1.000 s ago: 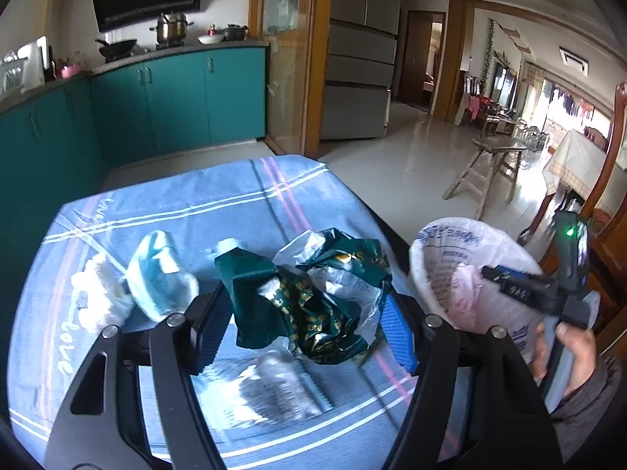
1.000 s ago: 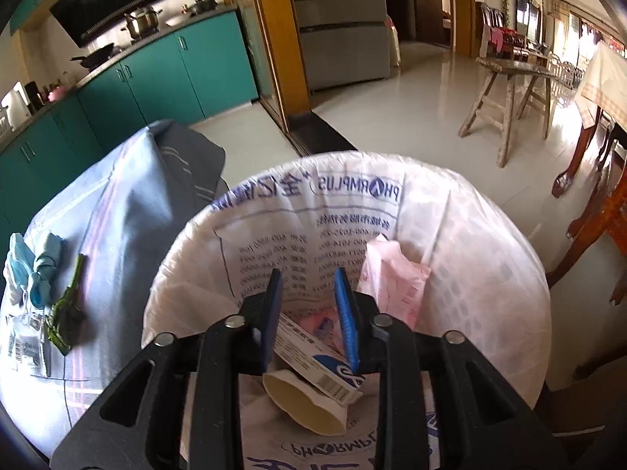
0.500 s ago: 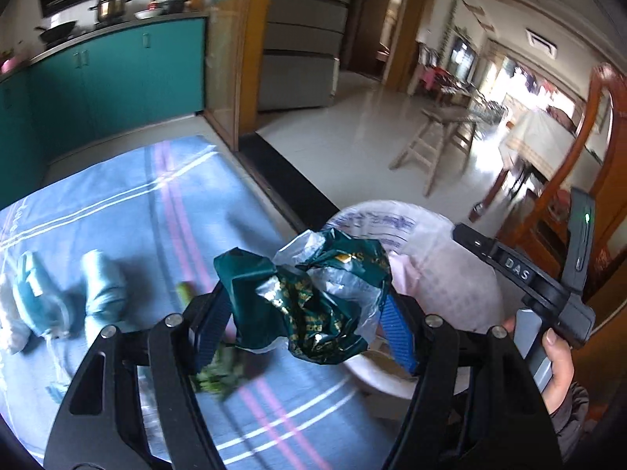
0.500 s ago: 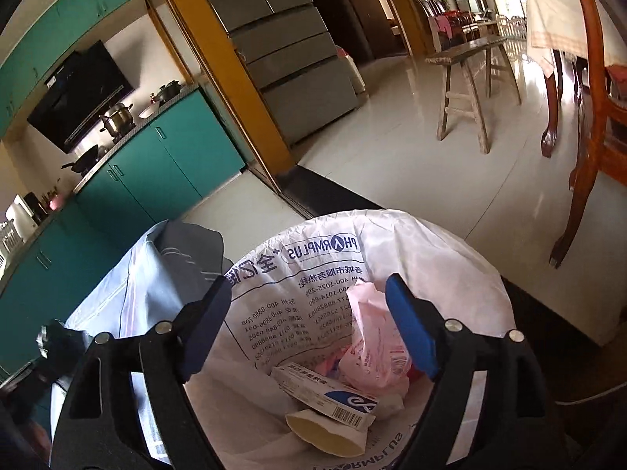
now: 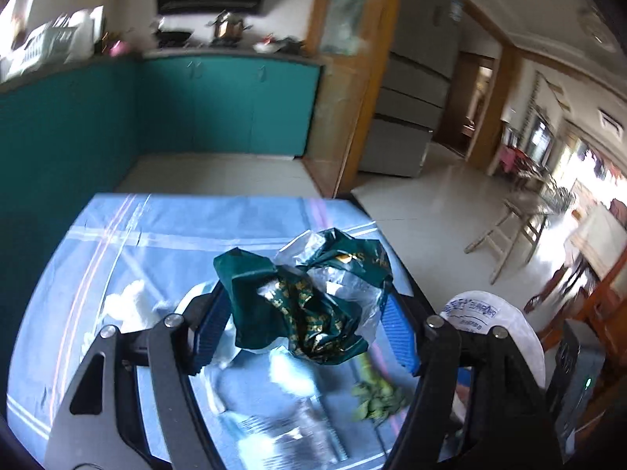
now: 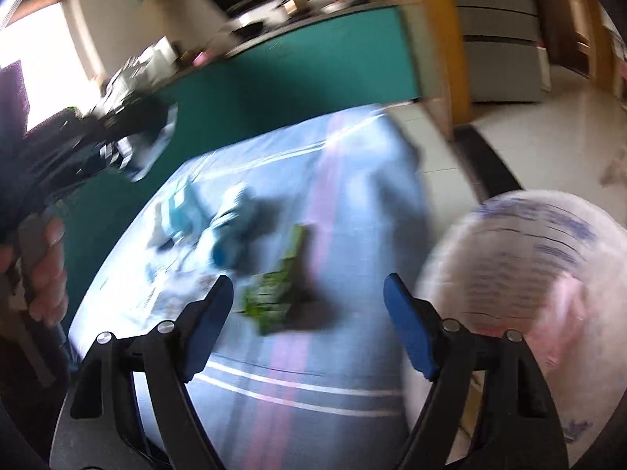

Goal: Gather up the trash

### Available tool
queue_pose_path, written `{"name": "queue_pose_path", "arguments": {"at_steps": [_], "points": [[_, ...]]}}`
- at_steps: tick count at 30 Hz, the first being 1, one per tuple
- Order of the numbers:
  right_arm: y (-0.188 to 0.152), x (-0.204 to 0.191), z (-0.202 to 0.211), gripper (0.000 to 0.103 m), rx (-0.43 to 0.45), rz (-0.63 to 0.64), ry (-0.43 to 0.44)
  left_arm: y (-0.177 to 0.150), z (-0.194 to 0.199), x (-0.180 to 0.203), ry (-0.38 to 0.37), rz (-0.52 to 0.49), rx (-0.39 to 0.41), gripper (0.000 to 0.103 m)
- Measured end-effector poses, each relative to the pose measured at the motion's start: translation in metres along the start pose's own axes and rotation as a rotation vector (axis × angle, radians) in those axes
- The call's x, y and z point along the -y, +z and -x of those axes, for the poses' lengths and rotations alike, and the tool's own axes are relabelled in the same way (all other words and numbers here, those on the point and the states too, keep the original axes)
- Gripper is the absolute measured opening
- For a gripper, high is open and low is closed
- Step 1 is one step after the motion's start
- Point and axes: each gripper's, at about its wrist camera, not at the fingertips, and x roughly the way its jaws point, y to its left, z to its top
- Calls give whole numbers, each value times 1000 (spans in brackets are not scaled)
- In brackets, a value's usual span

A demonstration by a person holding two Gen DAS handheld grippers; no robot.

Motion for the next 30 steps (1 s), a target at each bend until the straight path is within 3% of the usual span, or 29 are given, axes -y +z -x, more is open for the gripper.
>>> {"name": "queue_pose_path", "arguments": {"at_steps": [3,8,13,15,18,24,30], "points": [[7,-33,-26,78,-72,85,-19,-4,-3,-14,-4,26,-30,71],[3,-70,-52,78,-117,204,-113,-3,8,-30,17,36,-14,71],[-2,-80,-58,44,-109,260,-199,-4,17,-41,20,51,3,71],[-3,-77,-55,26,-93,268,-220,-4,18,-44,23,53,3,71],[-1,-67,-46,6,-70,226,-198,-6,19,-44,25,51,0,71],[7,-35,-8,2,39,87,-52,-5,20,-38,29,44,10,71],[12,-18,21,2,123,21,2,-8,17,-36,32,44,6,71]]}}
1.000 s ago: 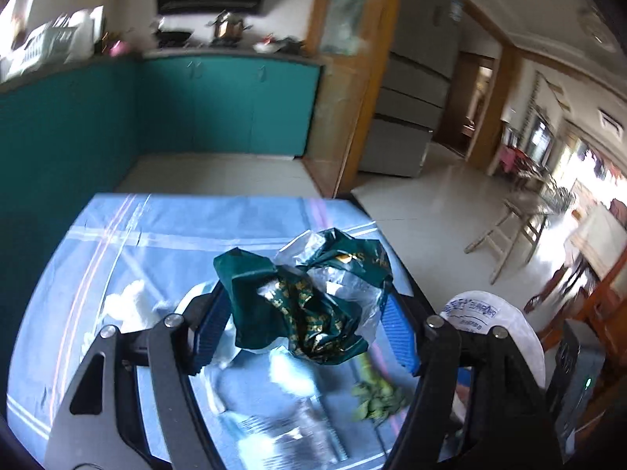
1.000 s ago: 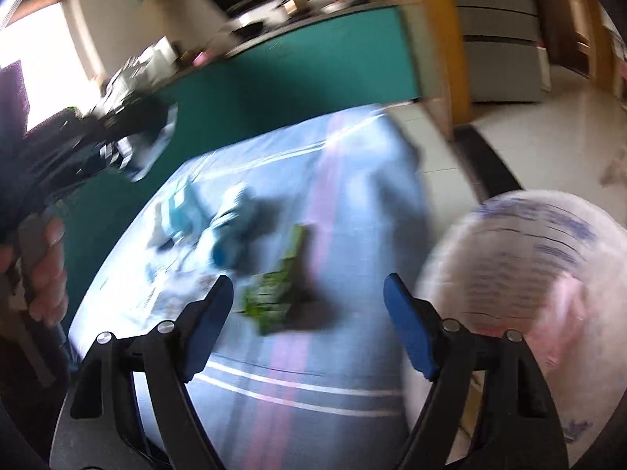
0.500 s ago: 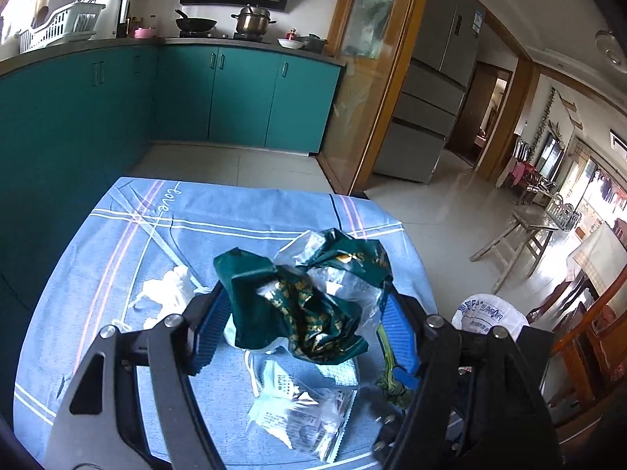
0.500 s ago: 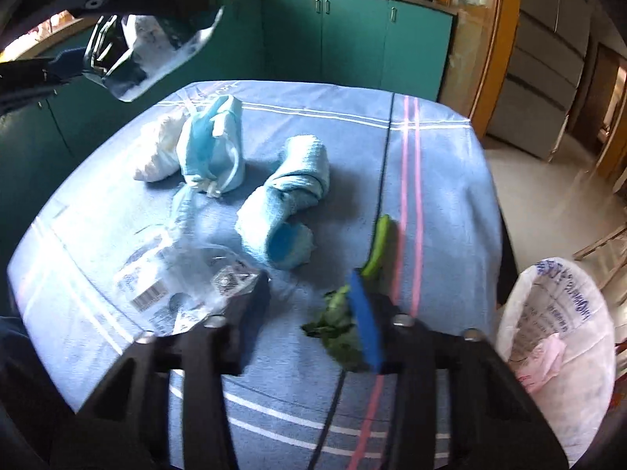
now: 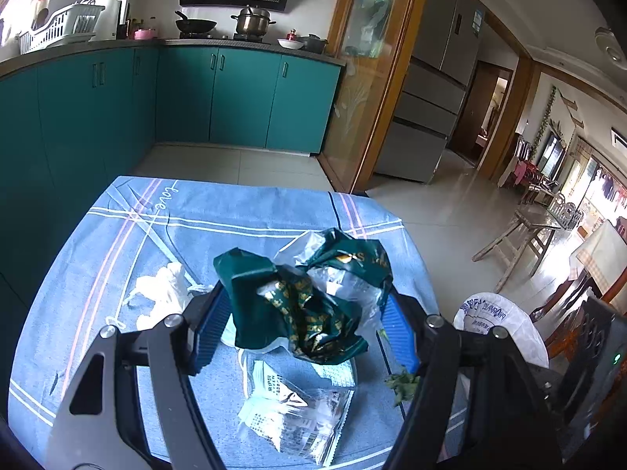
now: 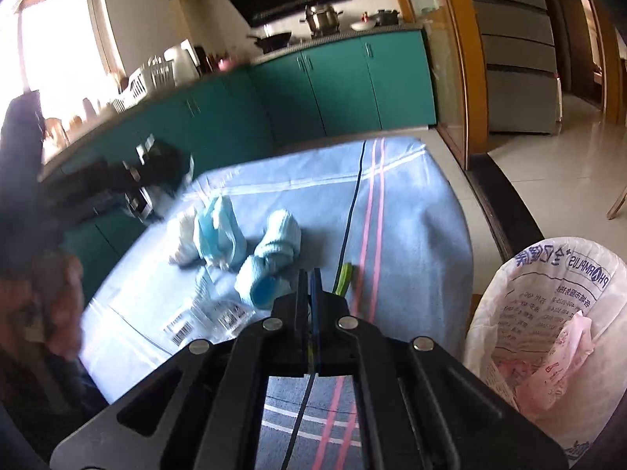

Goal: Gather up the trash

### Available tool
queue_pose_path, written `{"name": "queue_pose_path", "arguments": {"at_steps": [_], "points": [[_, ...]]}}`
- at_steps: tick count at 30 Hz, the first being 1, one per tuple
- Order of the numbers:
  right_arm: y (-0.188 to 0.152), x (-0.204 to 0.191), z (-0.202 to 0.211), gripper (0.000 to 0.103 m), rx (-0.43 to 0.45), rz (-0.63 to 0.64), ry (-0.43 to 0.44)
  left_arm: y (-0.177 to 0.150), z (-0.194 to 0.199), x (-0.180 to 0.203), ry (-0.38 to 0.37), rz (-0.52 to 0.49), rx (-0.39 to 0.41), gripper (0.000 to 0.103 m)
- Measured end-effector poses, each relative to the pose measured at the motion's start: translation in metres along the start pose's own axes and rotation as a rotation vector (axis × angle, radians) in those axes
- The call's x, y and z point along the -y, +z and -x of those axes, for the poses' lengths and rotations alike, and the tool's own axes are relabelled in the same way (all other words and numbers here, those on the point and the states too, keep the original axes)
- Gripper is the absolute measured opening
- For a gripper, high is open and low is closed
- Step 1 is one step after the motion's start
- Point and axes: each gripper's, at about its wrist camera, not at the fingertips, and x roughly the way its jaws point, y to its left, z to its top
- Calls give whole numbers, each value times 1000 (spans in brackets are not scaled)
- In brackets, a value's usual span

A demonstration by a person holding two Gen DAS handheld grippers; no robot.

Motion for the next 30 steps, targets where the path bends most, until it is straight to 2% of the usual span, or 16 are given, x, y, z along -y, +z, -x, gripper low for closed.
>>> {"name": "queue_pose_path", "arguments": {"at_steps": [4,9,12,14,16,17,18,22,28,29,30], "points": [[-1,3,9,2,16,-18,1,-1,-2,4,-2,-11,-11,71],[13,27,44,2,119,-88,-5,-1,-5,18,-51,-28,-32,71],[19,42,68,2,164,-115,-22,-6,-7,37,-64,-83,-36,71],[20,40,60,3,82,-69,-21,-9,-8,47,-54,-119,-28,71],[11,36,37,15,-13,-47,-48,-11,-9,49,-44,-126,-26,71],[6,32,24,28,-45,-40,-51,-12,-11,48,-41,-122,-29,71],[-2,27,5,36,-102,-20,-46,-12,-12,47,-39,-117,-33,71],[-17,8,-36,41,-222,37,-46,-12,-16,36,-30,-83,-50,71],[-23,-12,-55,41,-228,111,-114,-13,-13,29,-25,-77,-49,71],[-23,-13,-55,35,-224,112,-120,-13,-12,30,-28,-76,-49,71],[-23,-13,-55,21,-217,111,-120,-15,-11,29,-30,-77,-49,71]]}}
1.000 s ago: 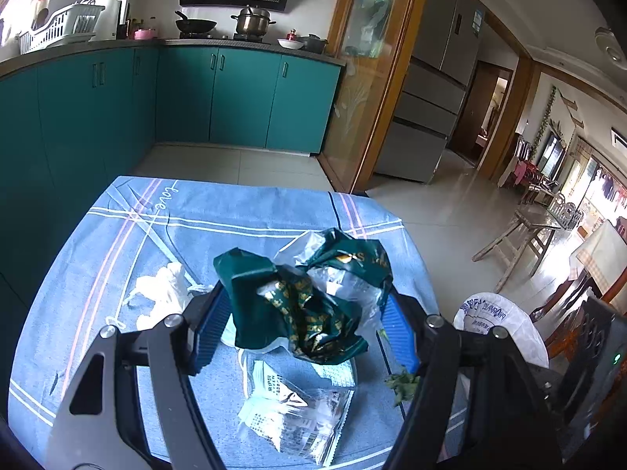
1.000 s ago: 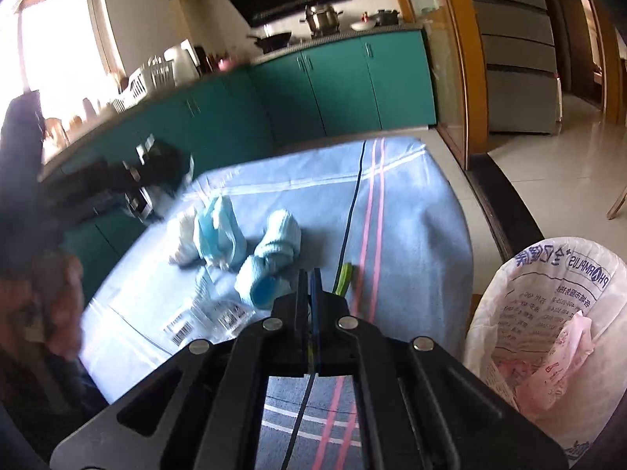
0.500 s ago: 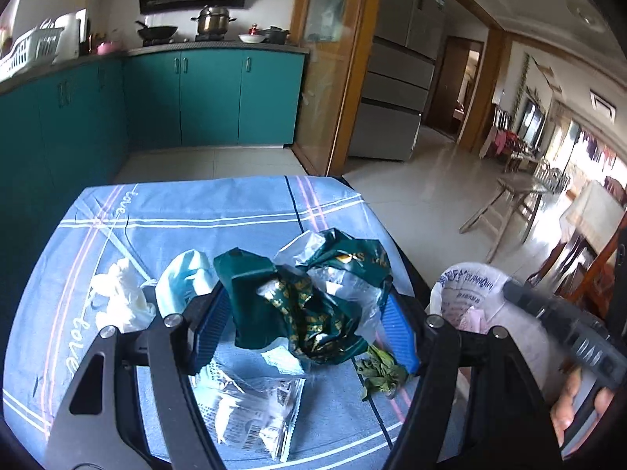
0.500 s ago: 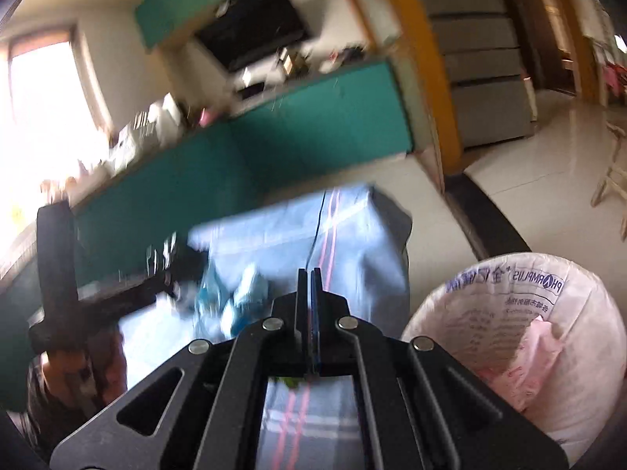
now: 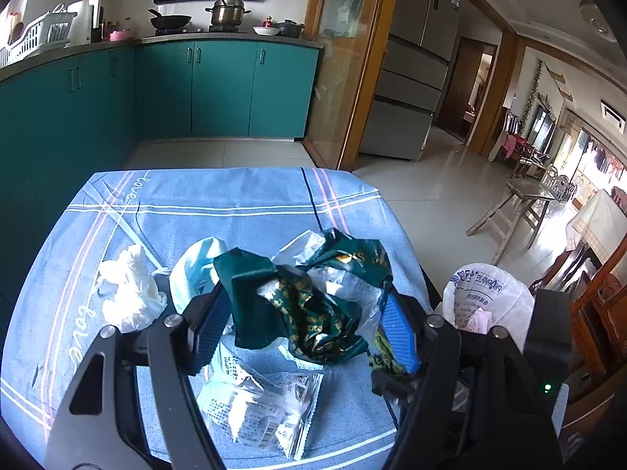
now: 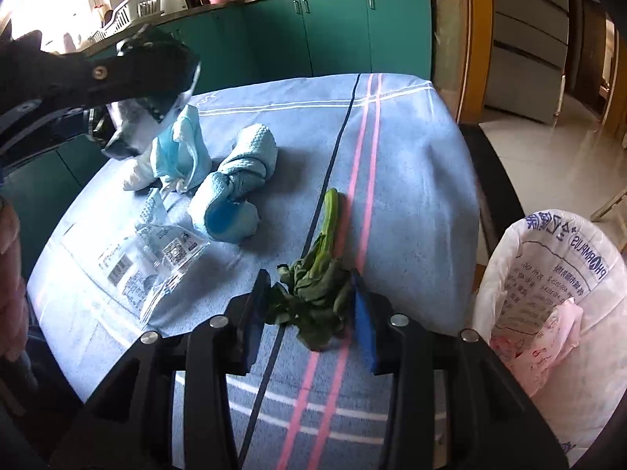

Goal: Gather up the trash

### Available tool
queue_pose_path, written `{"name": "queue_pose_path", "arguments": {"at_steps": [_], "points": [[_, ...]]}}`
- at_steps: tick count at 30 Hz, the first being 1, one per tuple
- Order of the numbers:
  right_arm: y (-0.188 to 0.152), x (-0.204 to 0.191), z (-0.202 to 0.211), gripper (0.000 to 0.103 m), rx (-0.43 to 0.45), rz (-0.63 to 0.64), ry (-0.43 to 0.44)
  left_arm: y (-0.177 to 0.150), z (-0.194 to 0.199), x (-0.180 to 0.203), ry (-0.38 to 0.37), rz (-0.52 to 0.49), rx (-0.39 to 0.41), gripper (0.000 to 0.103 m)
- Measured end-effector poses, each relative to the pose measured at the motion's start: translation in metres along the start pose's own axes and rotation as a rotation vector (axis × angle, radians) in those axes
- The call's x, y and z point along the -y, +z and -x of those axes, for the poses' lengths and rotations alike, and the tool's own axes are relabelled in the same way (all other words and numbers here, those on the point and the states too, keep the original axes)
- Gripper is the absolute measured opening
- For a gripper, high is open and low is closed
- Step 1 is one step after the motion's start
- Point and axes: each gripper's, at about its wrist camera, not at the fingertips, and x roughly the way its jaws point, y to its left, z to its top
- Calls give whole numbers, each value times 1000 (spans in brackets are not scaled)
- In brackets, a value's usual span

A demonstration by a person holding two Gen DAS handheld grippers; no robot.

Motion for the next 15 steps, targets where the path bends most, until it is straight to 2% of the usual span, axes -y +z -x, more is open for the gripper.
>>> {"name": "queue_pose_path", "arguments": {"at_steps": [5,9,11,15], "points": [[-2,18,16,16,64,-66,70,-6,1,0,2,-14,-8,71],[-6,44,46,15,192,-133,102,-8,2,-1,3,-21,-10,71],[-8,60,60,15,244,-168,85,-9,5,-2,-1,-20,-7,71],[-19,99,81,15,309,-278,-6,-10,10,-4,-10,-23,2,71]]}}
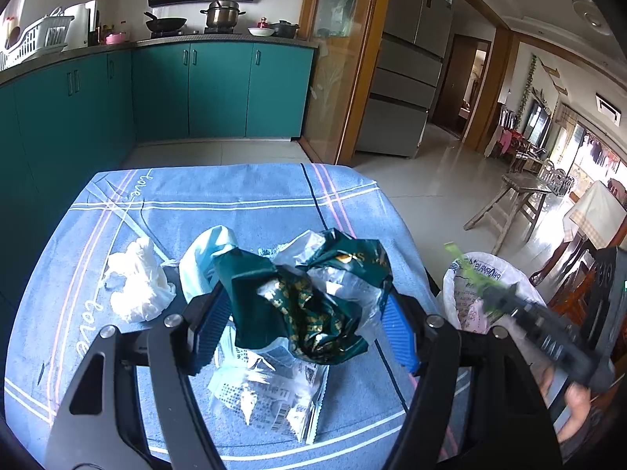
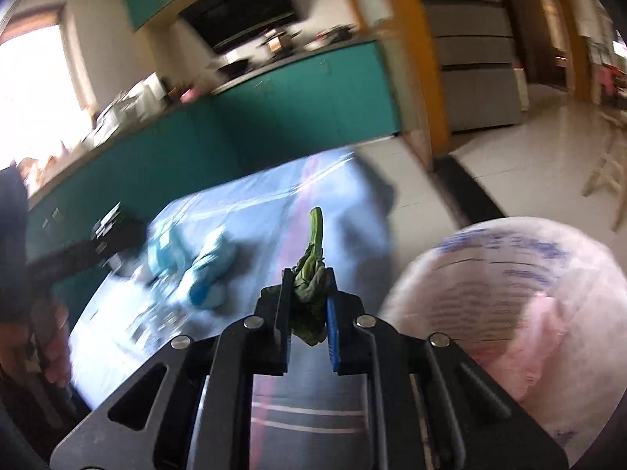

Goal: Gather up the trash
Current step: 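Drop the vegetable into the wastebasket with the right tool while the left tool holds the wrapper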

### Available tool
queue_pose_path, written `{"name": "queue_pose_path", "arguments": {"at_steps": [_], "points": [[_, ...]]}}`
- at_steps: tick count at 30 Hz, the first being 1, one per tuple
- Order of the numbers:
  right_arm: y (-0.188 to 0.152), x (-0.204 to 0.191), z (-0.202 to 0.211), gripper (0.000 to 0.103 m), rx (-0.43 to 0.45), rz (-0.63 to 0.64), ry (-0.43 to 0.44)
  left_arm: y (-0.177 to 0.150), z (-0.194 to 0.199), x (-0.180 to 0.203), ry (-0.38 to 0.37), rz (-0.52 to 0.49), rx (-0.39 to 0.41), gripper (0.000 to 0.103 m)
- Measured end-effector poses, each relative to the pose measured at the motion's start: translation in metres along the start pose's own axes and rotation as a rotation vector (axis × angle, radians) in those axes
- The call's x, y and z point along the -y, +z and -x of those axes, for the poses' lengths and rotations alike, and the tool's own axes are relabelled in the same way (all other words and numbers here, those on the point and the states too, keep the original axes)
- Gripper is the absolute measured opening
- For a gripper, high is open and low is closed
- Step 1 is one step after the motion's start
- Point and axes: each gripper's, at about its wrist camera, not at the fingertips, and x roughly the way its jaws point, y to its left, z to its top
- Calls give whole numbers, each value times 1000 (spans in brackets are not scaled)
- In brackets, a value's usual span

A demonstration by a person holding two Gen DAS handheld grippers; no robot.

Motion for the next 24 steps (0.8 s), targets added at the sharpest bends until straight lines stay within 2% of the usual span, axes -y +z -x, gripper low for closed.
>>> {"name": "queue_pose_path", "arguments": {"at_steps": [5,11,17,24], "points": [[-1,44,18,15,56,-102,-139,-1,-1,2,-29,15,-16,71],[-32,84,21,15,11,-213,-230,-3,-10,32,-128,11,-57,71],[-38,85,30,15,31,-203,-252,-13,-13,60,-183,-54,-82,71],[-38,85,24,15,31,-245,-275,-20,-13,64,-208,-69,-114,71]]}}
